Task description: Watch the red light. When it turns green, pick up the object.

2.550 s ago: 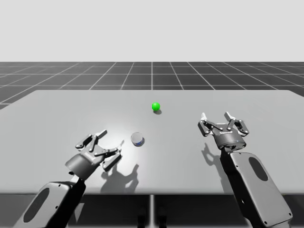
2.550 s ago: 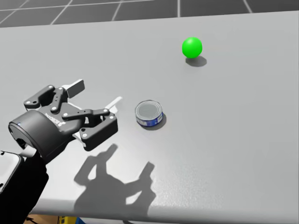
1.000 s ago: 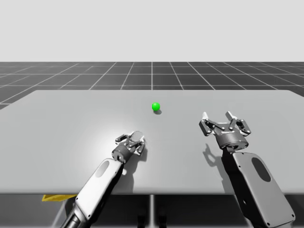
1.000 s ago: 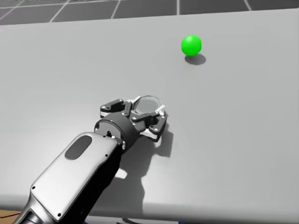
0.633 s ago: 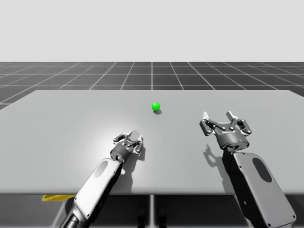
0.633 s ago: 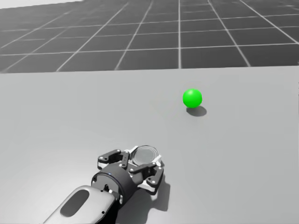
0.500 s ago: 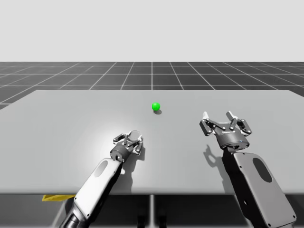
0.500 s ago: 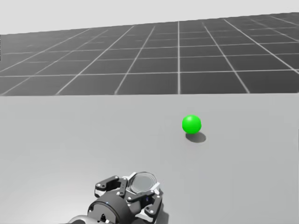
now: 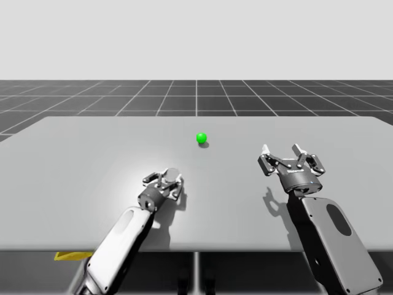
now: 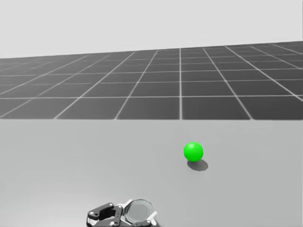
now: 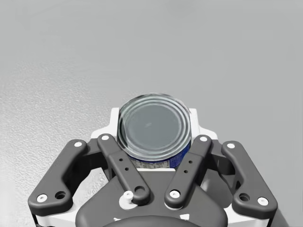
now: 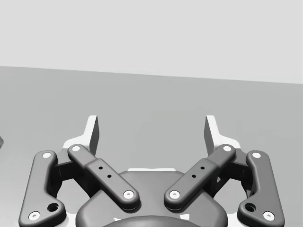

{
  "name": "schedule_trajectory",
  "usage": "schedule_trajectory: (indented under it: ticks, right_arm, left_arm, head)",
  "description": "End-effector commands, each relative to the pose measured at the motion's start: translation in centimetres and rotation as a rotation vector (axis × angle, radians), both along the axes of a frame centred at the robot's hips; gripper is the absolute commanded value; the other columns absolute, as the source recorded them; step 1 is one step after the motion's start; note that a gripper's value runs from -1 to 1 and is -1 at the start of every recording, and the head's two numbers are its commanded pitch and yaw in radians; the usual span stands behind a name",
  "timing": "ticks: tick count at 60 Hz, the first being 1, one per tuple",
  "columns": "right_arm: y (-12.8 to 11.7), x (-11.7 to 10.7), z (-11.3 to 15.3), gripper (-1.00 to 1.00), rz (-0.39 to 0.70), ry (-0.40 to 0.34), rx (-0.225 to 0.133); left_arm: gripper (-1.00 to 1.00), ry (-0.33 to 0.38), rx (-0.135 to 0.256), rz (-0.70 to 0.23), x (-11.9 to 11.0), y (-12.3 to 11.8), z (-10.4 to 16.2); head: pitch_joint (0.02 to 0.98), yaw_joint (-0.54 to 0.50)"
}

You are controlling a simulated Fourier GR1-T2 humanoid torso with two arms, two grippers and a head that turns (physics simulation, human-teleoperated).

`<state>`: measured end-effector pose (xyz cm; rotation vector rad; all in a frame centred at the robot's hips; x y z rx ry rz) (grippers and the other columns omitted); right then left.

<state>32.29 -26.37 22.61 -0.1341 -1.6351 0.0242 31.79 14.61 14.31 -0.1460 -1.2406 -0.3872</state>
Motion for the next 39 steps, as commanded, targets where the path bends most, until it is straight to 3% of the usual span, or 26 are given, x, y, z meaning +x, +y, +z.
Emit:
schedule_trajectory:
  ticks: [1, 21, 39]
  right_arm:
    - [-0.1, 0.0, 0.0, -1.00, 0.001, 0.003, 0.007]
    - [0.0, 0.1, -0.1, -1.00, 0.006, 0.009, 0.012]
    - [0.0, 0.2, -0.2, -1.00, 0.009, 0.012, 0.015]
  left_arm:
    - [1.00, -0.065, -0.010, -0.124, 0.8, -1.1, 3.6]
    - [1.00, -0.223, -0.010, -0.119, 2.5, -0.4, 11.1]
    - [1.00, -0.386, -0.007, -0.111, 2.6, -0.6, 18.2]
  head:
    - [0.419, 0.13]
    - [0.402, 0.14]
    - [0.403, 0.13]
